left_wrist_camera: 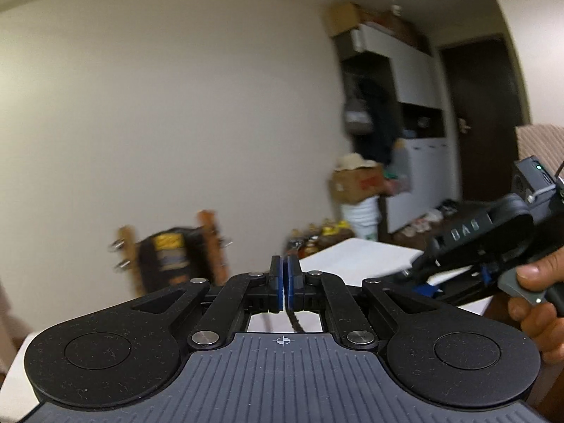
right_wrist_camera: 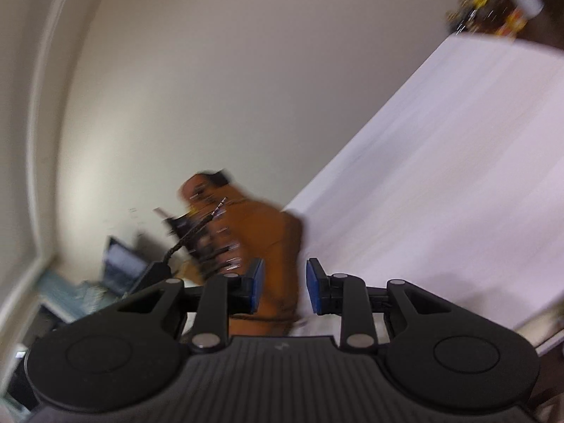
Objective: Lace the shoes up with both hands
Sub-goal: 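Grasp the boot flap with the right gripper while the left gripper releases the lace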
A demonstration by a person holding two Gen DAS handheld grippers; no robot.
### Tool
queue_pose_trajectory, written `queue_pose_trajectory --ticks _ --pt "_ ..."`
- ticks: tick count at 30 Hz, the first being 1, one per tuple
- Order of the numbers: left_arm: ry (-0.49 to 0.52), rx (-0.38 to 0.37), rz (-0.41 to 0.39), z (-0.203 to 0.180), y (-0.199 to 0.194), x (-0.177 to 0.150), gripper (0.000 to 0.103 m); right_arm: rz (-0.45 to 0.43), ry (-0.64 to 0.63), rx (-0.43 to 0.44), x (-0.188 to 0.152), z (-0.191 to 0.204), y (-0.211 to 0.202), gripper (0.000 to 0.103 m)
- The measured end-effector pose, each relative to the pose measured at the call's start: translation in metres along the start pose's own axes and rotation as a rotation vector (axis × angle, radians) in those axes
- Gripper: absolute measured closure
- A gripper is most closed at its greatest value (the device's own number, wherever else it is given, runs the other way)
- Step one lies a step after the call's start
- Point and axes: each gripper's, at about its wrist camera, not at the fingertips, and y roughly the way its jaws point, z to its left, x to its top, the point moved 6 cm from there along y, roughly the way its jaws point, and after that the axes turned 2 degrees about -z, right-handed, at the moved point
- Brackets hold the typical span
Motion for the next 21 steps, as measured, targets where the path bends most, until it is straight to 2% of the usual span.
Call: queue_pose_trajectory --ticks 5,10,15,18,19,20,21 --pt "-0.075 0.038 0.027 0.017 -0.01 -0.021 0.101 0.075 0.039 0.132 -0.011 0.029 0.037 0.073" --pt "-0.086 0.046 0.028 0.021 -0.014 -0.034 0.101 0.205 0.172 0.181 -0.033 0.032 0.068 0.072" --pt "-0.075 0.036 0.02 0.017 -0.019 -0.035 0.1 0.231 0.214 0.168 -0.043 0.03 0.078 0.073" --pt "-0.072 0.024 0.031 0.014 -0.018 -0.039 0.1 0.235 0.213 0.154 -0.044 0.029 0.083 0.078" --pt "-0.071 0.024 0.037 0.014 -0.018 -0.04 0.1 0.236 0.202 0.158 -0.044 0.03 0.084 0.09" --pt "-0.071 0.022 0.043 0.014 -0.019 -0.042 0.1 0.24 0.157 0.157 -0.043 0.035 0.086 0.096" --pt "-0.074 0.02 0.05 0.014 -0.019 -0.043 0.1 0.252 0.095 0.15 -0.041 0.042 0.087 0.097"
